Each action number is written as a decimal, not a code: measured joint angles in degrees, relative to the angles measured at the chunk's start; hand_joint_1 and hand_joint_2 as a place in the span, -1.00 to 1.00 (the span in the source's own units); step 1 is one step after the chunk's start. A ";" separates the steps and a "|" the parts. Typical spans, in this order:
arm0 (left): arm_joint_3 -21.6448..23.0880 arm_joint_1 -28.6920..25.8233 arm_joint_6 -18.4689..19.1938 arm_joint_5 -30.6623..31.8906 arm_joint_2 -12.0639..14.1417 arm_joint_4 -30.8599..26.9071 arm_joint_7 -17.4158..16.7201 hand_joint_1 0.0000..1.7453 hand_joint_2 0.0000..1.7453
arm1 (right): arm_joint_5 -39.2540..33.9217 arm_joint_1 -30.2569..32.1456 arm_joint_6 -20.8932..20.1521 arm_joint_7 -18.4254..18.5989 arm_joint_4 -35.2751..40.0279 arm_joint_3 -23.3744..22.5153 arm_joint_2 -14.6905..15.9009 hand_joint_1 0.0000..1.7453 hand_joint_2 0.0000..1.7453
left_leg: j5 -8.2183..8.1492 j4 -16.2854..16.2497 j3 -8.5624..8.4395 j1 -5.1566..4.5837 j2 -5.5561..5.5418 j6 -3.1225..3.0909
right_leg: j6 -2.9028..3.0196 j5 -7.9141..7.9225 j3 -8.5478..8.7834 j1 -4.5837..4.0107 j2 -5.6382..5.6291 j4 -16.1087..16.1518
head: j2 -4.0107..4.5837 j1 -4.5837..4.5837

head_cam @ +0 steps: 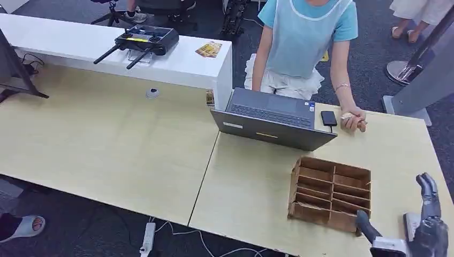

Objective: Pass the card to the sensor for recognition and then transmit it.

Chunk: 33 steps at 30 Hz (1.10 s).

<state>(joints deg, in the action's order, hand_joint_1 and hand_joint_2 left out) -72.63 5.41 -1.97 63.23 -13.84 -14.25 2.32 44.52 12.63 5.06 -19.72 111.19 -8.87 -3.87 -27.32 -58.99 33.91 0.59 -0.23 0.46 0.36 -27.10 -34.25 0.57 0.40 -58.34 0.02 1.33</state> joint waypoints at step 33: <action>0.00 0.03 0.26 0.41 0.24 0.00 -0.24 -1.00 -1.00 | 26.88 4.15 1.10 13.64 -4.85 4.70 6.30 -1.00 1.00 | -0.03 0.00 0.01 -0.01 0.00 -0.05 | 0.00 0.00 0.00 0.00 0.00 0.01 | -0.02 -0.02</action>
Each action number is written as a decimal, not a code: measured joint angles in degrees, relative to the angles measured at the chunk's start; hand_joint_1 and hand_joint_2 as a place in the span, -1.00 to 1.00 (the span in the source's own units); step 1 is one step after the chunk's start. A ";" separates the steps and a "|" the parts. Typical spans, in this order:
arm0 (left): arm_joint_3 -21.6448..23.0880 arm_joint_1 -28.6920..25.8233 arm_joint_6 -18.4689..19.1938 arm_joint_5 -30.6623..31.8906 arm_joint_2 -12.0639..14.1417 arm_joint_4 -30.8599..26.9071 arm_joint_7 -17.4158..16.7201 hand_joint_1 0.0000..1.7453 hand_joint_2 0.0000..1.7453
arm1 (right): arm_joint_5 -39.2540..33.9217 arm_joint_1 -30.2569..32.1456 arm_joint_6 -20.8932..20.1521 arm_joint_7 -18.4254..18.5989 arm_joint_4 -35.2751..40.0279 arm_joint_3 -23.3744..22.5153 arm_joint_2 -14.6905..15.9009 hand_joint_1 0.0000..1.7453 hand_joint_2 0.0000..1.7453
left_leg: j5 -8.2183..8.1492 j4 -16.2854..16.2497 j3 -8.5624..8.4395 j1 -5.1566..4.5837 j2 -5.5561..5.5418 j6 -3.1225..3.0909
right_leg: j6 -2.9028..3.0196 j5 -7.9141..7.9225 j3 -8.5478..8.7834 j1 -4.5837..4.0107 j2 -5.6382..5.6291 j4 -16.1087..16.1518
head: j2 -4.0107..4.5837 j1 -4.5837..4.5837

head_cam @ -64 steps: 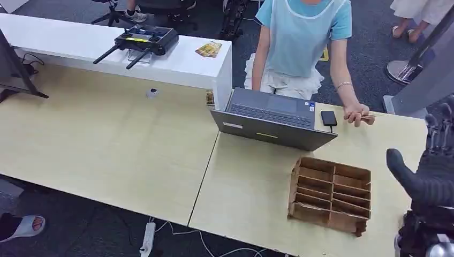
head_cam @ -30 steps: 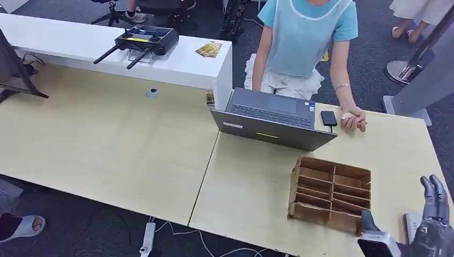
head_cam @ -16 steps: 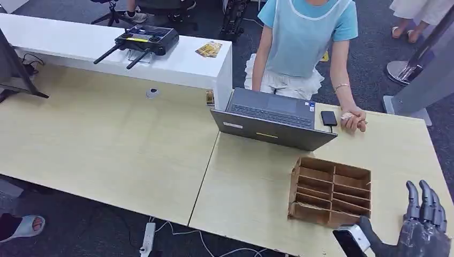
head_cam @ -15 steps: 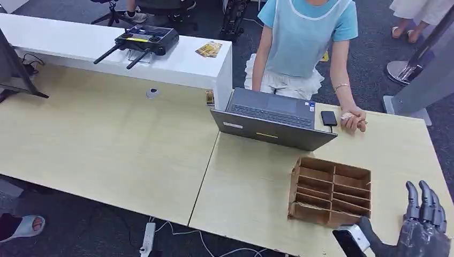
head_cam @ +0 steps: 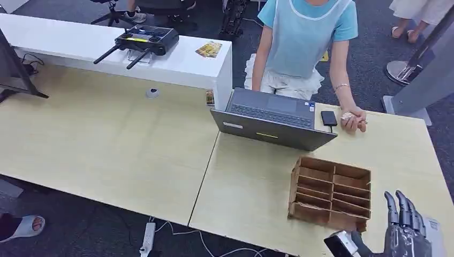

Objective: Pass the card to the sensor for recognition and then transmit it.

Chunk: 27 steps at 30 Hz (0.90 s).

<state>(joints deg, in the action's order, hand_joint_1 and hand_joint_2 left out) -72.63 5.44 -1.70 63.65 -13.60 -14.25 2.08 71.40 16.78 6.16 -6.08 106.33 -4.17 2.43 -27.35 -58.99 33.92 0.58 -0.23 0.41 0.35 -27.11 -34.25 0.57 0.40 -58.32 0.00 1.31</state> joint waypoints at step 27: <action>0.00 0.10 0.37 0.04 -0.04 0.00 0.33 -1.00 -1.00 | -0.26 -6.96 -3.47 1.73 -9.22 0.57 7.93 -0.74 1.00 | 0.00 0.00 0.00 0.00 0.02 0.00 | 0.01 0.01 0.01 0.00 -0.01 -0.01 | 0.02 0.02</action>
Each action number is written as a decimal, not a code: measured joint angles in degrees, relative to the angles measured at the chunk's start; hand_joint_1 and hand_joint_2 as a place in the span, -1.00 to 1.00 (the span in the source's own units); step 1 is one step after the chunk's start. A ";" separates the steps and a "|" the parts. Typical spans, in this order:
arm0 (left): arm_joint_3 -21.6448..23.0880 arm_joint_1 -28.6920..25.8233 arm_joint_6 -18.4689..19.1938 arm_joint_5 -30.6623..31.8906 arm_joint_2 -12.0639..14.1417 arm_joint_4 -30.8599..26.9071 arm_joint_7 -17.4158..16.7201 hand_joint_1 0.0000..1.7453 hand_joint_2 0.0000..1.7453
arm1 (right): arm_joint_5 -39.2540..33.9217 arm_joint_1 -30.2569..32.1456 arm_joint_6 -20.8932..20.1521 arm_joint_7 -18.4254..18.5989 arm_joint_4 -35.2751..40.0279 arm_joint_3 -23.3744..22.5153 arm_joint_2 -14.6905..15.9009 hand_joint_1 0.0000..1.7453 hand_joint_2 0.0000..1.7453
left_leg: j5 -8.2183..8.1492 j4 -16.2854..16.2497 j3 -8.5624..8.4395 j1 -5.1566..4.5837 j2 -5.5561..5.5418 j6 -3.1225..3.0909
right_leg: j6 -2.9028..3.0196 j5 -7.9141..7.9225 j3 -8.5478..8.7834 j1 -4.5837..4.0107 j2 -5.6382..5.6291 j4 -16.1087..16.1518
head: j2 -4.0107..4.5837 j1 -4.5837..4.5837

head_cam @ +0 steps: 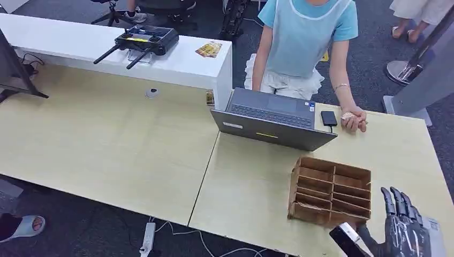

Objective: Pass the card to the sensor for recognition and then transmit it.

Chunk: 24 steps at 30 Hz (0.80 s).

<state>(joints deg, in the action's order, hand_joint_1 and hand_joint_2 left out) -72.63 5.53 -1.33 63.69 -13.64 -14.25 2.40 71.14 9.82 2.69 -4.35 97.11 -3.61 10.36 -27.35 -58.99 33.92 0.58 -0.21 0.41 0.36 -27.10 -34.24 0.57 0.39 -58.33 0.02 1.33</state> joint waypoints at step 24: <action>0.00 0.01 0.04 -0.28 -0.24 0.00 0.02 -1.00 -1.00 | 0.17 -1.18 0.22 -0.02 -2.86 1.22 -0.02 -0.14 1.00 | 0.00 0.00 0.00 0.00 0.00 0.00 | 0.00 0.00 0.00 0.00 0.00 0.00 | 0.00 0.00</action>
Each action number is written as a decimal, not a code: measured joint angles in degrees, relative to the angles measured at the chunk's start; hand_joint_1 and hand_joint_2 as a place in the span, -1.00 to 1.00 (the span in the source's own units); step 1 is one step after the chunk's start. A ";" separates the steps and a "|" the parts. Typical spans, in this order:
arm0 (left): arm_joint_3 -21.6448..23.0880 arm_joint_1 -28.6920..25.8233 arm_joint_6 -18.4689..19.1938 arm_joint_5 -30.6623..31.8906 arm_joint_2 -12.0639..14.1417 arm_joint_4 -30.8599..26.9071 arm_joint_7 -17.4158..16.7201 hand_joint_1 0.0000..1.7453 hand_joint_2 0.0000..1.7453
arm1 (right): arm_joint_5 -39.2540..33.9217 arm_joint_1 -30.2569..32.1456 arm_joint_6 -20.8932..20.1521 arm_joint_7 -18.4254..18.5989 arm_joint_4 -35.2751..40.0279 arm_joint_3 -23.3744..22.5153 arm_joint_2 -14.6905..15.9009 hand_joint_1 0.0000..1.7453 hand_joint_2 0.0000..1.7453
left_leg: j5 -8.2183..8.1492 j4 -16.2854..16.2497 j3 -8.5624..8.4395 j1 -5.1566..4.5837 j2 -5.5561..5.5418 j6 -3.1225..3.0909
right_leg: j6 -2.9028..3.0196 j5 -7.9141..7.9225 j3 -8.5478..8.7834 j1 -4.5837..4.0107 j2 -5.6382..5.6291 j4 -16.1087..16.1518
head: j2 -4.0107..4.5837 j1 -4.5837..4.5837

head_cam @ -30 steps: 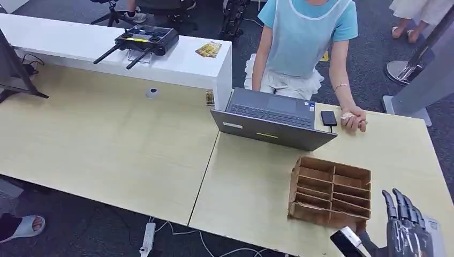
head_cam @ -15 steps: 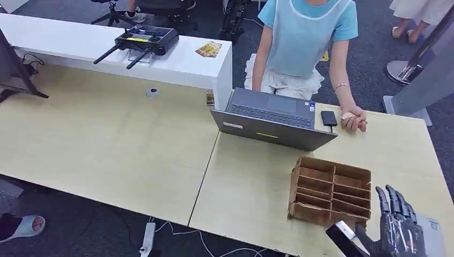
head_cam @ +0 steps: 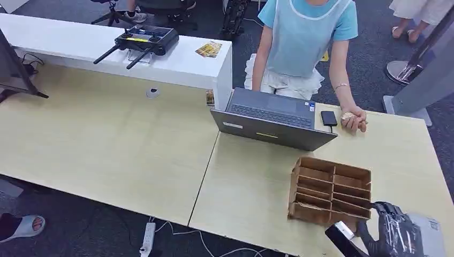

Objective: Pass the card to the sensor for recognition and then transmit it.

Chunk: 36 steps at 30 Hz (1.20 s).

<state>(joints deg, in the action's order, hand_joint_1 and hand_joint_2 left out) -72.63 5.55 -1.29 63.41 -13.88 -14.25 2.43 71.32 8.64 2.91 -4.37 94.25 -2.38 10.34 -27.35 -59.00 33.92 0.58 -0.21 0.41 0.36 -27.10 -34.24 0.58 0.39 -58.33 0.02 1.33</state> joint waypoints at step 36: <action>0.00 0.00 -0.07 -0.07 0.00 0.00 -0.02 -1.00 -1.00 | -0.02 -0.27 0.46 -0.57 -1.88 2.45 -1.31 0.14 1.00 | 0.00 0.00 0.00 0.00 0.00 0.00 | 0.00 0.00 0.00 0.00 0.00 0.00 | 0.00 0.00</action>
<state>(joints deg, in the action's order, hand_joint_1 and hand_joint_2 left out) -72.63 5.54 -1.36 63.34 -13.88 -14.25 2.40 71.30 8.37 3.37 -4.94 92.37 0.07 9.03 -27.35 -59.00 33.92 0.58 -0.21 0.41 0.36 -27.10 -34.24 0.57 0.39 -58.33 0.02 1.33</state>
